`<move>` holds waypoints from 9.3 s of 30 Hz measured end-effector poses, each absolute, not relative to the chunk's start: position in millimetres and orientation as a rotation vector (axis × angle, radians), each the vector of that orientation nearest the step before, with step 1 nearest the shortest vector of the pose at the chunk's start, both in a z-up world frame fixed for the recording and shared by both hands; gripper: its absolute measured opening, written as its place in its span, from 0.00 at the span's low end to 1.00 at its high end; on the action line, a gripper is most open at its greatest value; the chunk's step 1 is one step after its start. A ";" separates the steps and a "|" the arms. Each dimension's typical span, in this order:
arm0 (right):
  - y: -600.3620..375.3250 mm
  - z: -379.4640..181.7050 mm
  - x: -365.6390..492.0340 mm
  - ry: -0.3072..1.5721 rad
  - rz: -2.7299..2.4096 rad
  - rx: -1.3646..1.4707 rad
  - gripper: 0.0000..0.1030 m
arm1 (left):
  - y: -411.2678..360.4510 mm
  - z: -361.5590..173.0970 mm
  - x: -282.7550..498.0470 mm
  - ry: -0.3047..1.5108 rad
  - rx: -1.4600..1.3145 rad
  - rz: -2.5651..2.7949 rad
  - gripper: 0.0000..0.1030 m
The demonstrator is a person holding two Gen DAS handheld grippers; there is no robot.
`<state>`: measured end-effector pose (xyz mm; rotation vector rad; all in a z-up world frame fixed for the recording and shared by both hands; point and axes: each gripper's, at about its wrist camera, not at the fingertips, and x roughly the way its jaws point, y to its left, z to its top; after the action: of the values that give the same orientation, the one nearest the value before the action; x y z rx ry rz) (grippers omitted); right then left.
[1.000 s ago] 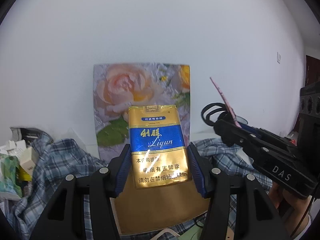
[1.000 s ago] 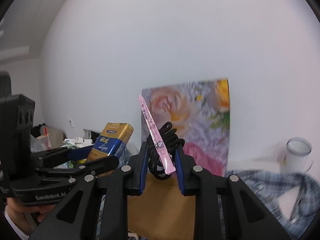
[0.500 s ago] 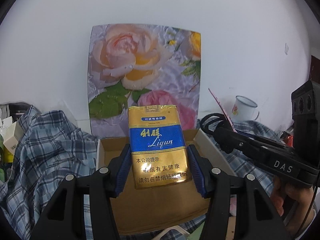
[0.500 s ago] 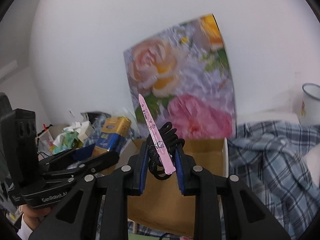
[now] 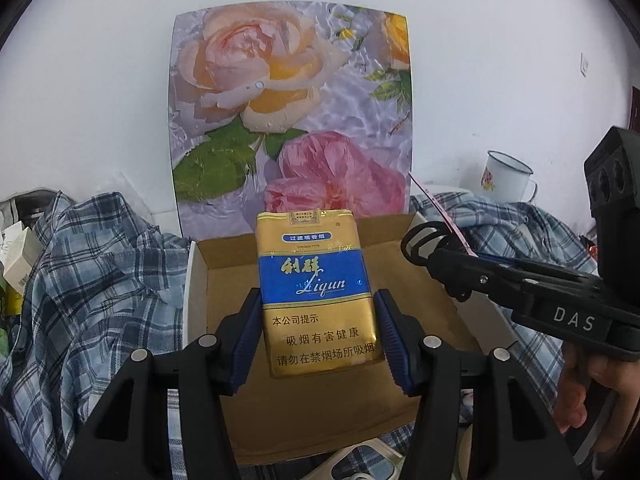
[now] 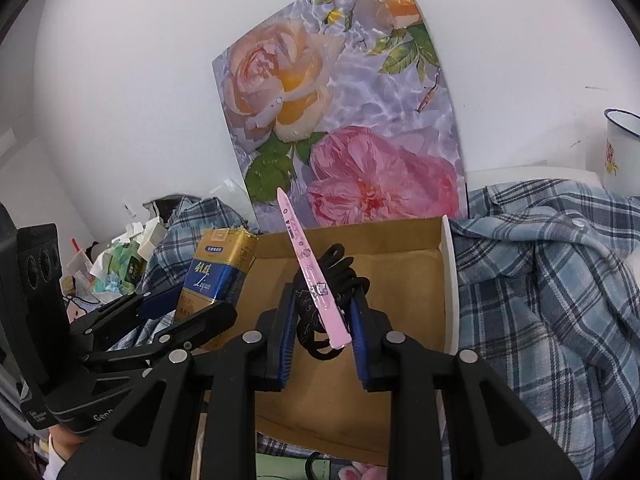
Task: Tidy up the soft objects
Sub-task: 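Lift the Liqun pack and clip with both grippers and carry them over the box, then lower both items into the box and open both grippers, then withdraw both grippers from the box toward the remaining items, then grasp the blue plastic packet with the left gripper while the right gripper grasps the white bunny, then lift the blue packet and white bunny and carry them toward the box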
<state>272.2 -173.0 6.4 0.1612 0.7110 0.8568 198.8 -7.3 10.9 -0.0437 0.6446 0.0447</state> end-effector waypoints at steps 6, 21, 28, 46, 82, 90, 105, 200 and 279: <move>-168.4 1.7 272.4 0.733 0.853 0.134 0.23 | -10.7 1.2 204.0 0.683 -0.042 0.039 0.56; -157.7 -17.6 276.6 0.816 0.825 0.069 0.23 | -13.9 -28.4 217.5 0.800 -0.071 0.038 0.56; -157.5 -21.4 279.3 0.846 0.807 0.081 0.57 | -10.2 -29.7 219.6 0.799 -0.047 0.087 0.73; -151.2 -1.3 260.7 0.738 0.844 0.047 0.99 | -8.2 -12.4 208.1 0.698 -0.035 0.106 1.00; -171.8 21.7 259.6 0.663 0.813 0.052 1.00 | 12.5 24.0 186.1 0.569 -0.087 0.159 1.00; -181.9 42.9 248.6 0.593 0.828 0.084 1.00 | 13.0 48.0 172.5 0.518 -0.114 0.107 1.00; -192.8 92.7 215.4 0.483 0.885 0.090 1.00 | -3.0 95.6 137.5 0.429 -0.046 0.076 1.00; -226.0 -28.3 205.8 0.866 0.907 -0.108 0.46 | 37.4 -52.3 68.2 0.918 -0.002 -0.081 0.40; -252.2 108.2 153.7 0.391 0.997 -0.053 0.35 | 8.9 90.0 49.4 0.511 0.012 -0.011 0.40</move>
<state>153.7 -252.2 108.2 -0.0530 0.3911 0.9972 49.4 8.9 90.0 0.0121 0.5108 -0.0112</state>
